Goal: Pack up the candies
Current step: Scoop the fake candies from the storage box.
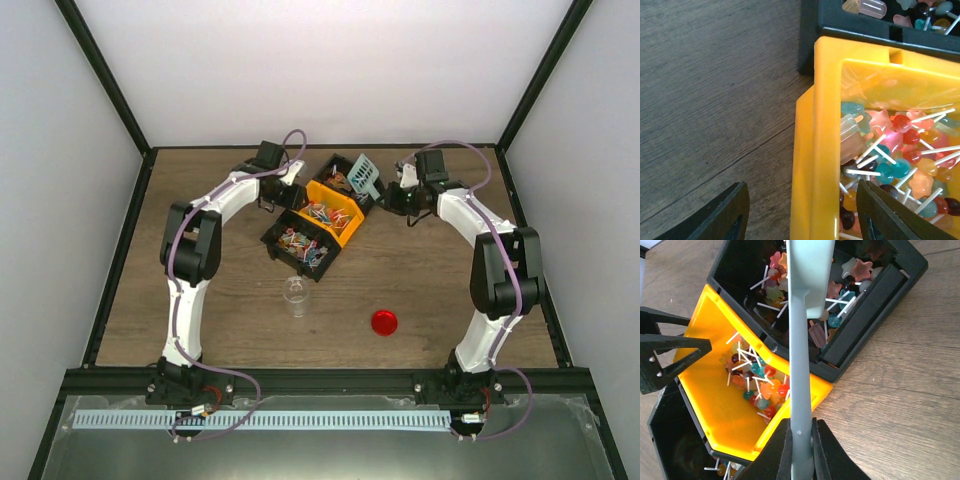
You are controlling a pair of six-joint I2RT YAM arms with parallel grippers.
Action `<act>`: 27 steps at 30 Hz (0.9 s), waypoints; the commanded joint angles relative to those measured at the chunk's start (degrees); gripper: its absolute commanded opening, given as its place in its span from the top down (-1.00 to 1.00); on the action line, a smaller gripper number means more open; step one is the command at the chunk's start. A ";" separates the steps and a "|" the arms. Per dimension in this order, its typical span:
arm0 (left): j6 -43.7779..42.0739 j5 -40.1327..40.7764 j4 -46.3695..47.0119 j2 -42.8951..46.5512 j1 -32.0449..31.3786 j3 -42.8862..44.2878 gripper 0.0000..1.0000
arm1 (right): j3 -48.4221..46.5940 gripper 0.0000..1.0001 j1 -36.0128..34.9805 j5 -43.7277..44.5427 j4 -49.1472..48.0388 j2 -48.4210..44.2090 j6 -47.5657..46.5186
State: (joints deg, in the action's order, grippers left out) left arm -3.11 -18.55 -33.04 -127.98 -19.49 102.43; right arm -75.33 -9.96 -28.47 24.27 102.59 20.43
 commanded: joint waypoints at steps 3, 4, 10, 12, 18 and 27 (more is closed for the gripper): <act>0.77 -2.86 -1.49 3.96 0.06 3.46 -0.28 | -2.21 0.99 -0.33 0.92 1.71 -2.57 -2.46; 0.93 -3.35 -1.63 4.28 0.25 3.99 -0.30 | -2.20 0.99 -0.28 0.05 1.50 -2.71 -2.37; 5.18 -11.49 -0.05 4.59 2.97 7.11 -0.52 | -2.54 0.99 -0.24 -4.12 0.28 -3.56 0.46; 6.58 -13.93 1.61 4.38 3.58 7.70 -0.59 | -2.57 0.99 -0.06 -5.27 -0.67 -4.23 1.95; 10.69 -19.82 5.66 2.95 3.93 8.49 -0.81 | -2.72 0.99 0.51 -11.25 -1.66 -5.41 4.85; 12.04 -19.24 6.73 1.95 4.02 8.84 -0.85 | -3.82 0.99 -2.66 0.25 5.66 -8.80 -5.93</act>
State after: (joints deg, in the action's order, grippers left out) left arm 7.99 -36.56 -27.86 -125.40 -15.40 109.47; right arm -75.64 -10.37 -36.16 25.34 96.05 21.37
